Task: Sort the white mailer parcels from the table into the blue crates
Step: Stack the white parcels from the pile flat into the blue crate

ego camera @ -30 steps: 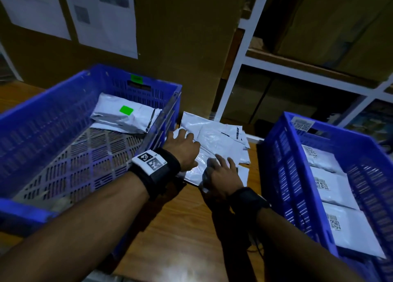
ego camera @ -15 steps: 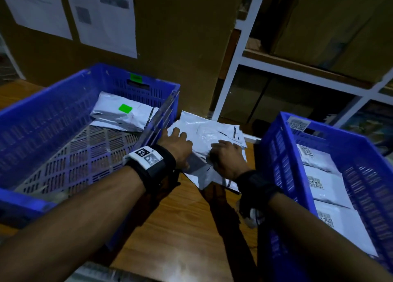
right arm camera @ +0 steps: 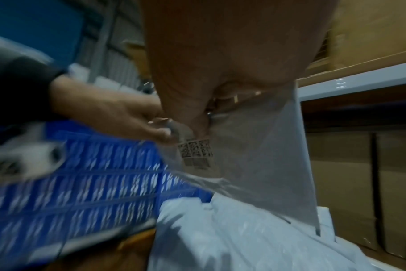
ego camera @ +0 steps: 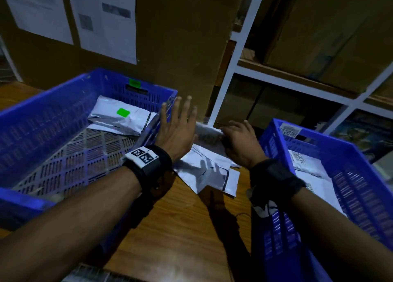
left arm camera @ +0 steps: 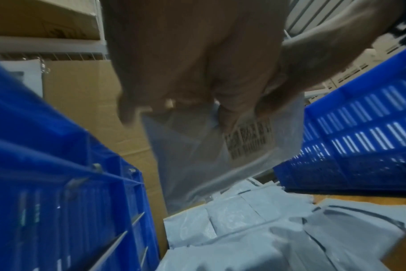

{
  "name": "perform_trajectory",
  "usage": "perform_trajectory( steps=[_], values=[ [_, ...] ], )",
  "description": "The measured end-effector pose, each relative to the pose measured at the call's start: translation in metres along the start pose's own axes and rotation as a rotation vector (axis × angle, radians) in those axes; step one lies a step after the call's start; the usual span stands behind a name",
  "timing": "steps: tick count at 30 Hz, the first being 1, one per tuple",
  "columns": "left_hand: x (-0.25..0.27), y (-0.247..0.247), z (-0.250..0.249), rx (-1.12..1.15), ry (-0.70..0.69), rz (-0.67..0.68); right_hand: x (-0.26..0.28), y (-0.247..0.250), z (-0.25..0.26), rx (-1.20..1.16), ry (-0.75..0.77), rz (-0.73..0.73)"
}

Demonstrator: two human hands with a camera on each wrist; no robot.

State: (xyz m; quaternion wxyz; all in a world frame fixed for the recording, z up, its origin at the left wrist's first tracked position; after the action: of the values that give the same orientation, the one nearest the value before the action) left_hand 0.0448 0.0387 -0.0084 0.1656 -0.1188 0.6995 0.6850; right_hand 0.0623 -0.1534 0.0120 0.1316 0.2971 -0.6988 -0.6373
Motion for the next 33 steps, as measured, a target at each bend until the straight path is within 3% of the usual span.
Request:
perform_trajectory(
  steps=[4,16,21,33],
  values=[
    [-0.001,0.004,0.001,0.090,0.023,-0.196,0.004,0.030,-0.033,-0.130,-0.043,-0.159],
    [-0.005,0.026,-0.039,0.100,-0.120,-0.090,0.037,0.095,-0.073,-0.188,-0.126,-0.305],
    [-0.012,0.064,-0.108,0.241,-0.191,-0.132,0.075,0.112,-0.103,-0.210,-0.183,-0.389],
    [-0.014,0.116,-0.319,0.060,-0.317,-0.072,0.210,0.094,-0.209,-0.316,-0.363,-0.546]
  ],
)
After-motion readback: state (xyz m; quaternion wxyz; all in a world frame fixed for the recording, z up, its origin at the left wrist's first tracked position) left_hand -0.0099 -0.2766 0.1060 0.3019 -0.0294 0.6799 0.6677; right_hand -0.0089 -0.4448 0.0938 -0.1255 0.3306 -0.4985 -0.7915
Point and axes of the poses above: each hand's wrist, its own x-axis away from the middle knuckle, its own y-axis out of the back of the hand, z = x × y, the point moved 2 cm from there along -x, towards the middle knuckle, and after that the axes turned 4 degrees about y, right-handed, at the moved point
